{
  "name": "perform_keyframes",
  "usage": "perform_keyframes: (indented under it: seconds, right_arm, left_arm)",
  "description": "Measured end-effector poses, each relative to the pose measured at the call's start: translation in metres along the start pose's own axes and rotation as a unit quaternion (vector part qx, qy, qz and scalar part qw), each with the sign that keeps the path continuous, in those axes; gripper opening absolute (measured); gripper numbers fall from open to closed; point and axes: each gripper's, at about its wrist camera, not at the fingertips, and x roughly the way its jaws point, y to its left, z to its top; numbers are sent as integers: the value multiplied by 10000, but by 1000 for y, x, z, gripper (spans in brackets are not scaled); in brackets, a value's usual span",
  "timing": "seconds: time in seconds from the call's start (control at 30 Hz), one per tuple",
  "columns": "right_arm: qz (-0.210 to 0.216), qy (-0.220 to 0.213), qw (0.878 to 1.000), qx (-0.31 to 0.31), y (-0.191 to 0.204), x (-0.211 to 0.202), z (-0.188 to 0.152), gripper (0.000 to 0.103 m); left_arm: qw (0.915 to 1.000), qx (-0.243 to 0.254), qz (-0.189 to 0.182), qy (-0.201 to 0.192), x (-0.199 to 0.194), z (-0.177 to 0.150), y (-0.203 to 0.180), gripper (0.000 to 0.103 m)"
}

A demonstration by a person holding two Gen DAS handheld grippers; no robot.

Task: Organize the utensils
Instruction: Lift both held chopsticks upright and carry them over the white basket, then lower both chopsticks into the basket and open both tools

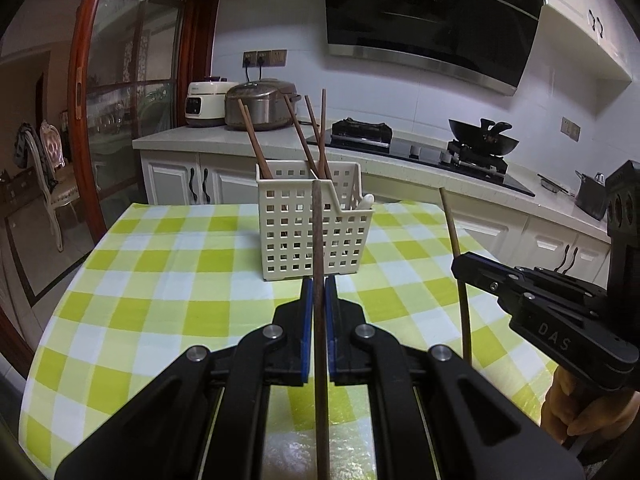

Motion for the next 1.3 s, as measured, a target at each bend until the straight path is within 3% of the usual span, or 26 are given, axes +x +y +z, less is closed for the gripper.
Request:
perform_keyframes:
  seconds: [0.33,1.3]
  right_arm:
    - [-40,-331,9992,-209,16,-20,5,6]
    - [-47,-541,9964,-656,39,-42,8,6]
  left_arm:
    - [9996,-3,-11,-287,-28,6,1,6]
    - [9987,105,34,-493,-49,12,0,6]
